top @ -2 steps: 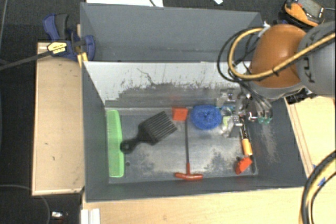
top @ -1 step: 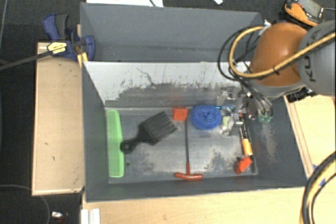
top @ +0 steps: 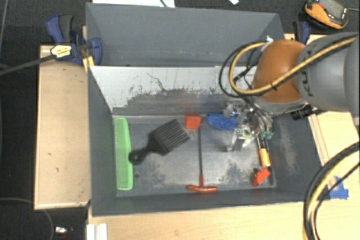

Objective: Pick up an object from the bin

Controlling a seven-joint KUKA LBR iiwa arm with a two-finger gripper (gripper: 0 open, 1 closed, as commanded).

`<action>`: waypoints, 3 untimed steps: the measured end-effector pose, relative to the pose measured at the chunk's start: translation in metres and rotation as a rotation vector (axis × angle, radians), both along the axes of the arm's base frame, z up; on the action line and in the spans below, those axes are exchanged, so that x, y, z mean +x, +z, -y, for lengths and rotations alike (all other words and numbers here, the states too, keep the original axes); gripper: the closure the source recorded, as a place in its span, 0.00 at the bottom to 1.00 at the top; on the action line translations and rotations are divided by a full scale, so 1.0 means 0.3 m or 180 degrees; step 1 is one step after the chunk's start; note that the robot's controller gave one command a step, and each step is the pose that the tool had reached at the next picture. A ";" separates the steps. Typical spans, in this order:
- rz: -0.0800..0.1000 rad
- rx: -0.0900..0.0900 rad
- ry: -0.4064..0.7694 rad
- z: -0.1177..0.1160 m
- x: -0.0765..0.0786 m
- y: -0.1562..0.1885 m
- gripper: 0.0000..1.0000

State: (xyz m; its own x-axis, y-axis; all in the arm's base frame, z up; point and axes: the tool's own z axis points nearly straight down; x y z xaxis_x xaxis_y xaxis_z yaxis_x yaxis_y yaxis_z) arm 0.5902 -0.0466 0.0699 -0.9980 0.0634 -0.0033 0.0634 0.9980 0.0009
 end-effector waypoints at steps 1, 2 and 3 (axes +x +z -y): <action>0.0059 -0.0001 -0.0542 -0.004 0.003 0.141 0.00; 0.0017 0.0001 -0.0208 -0.066 0.003 0.101 0.00; 0.0051 0.0001 -0.0578 -0.050 0.000 0.007 0.00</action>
Offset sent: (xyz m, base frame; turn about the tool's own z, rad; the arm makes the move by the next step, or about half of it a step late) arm 0.0000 0.0189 0.0301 0.0670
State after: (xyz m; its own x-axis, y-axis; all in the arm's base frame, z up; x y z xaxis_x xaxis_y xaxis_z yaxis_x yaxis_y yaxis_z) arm 0.5901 -0.0315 0.0721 -0.9700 0.2425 -0.0192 0.2425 0.9702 0.0035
